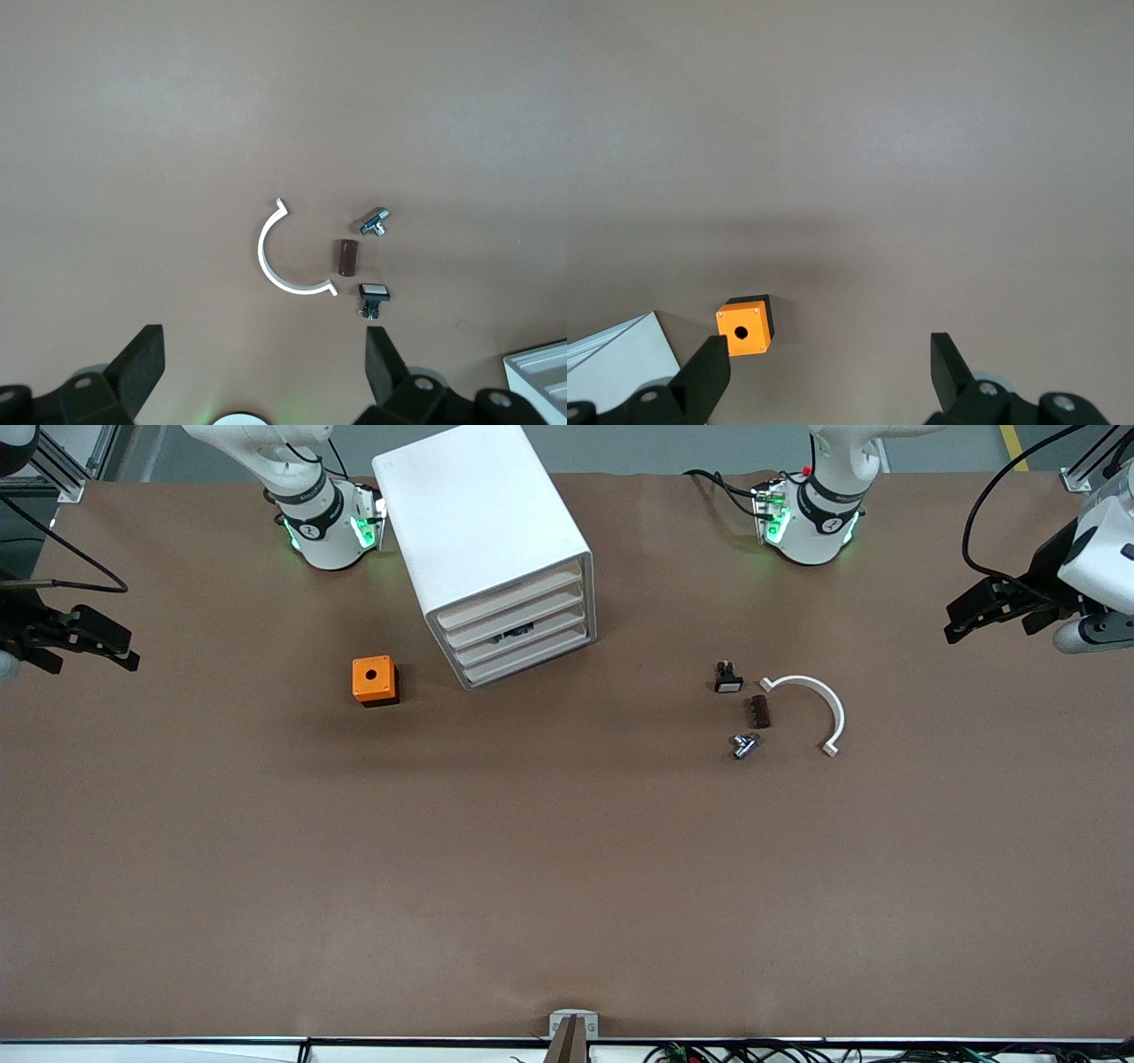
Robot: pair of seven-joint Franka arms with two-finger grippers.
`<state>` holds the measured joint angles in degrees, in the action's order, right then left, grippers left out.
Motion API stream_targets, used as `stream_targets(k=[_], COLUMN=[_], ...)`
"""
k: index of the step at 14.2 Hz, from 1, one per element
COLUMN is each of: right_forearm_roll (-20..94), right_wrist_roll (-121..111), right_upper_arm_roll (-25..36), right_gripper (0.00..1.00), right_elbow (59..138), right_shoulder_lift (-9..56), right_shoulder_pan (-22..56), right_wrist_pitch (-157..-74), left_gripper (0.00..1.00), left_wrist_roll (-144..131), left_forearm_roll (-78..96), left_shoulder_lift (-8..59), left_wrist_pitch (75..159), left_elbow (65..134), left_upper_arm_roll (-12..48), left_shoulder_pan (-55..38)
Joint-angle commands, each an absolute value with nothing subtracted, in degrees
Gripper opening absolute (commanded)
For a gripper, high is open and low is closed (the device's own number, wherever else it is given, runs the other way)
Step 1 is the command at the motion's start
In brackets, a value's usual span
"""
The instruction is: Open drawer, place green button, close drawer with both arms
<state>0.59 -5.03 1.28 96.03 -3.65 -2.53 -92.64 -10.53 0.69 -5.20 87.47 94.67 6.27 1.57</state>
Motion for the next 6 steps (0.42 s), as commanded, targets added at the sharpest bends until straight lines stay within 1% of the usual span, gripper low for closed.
stream_targets(k=[1, 3, 6], right_forearm_roll=[1.3, 1.3, 1.3], right_wrist_roll=[-5.1, -5.1, -5.1], right_upper_arm_roll=[0.7, 0.7, 0.8], right_gripper=[1.00, 1.00, 1.00], right_elbow=[98.0, 98.6, 98.6], right_shoulder_lift=[-6.1, -6.8, -6.9], right_shoulder_pan=[-3.4, -3.4, -3.6], right_wrist_pitch=[-92.6, -93.0, -93.2], left_gripper=[1.00, 1.00, 1.00], left_wrist_roll=[-9.6, -9.7, -9.7], left_forearm_roll=[-1.1, -4.4, -4.4], left_shoulder_lift=[-6.0, -5.5, -5.5], left_wrist_pitch=[86.1, 86.0, 86.0], left_elbow=[93.9, 92.6, 92.4], left_upper_arm_roll=[6.5, 6.8, 6.7], left_shoulder_pan=[1.8, 1.1, 1.0])
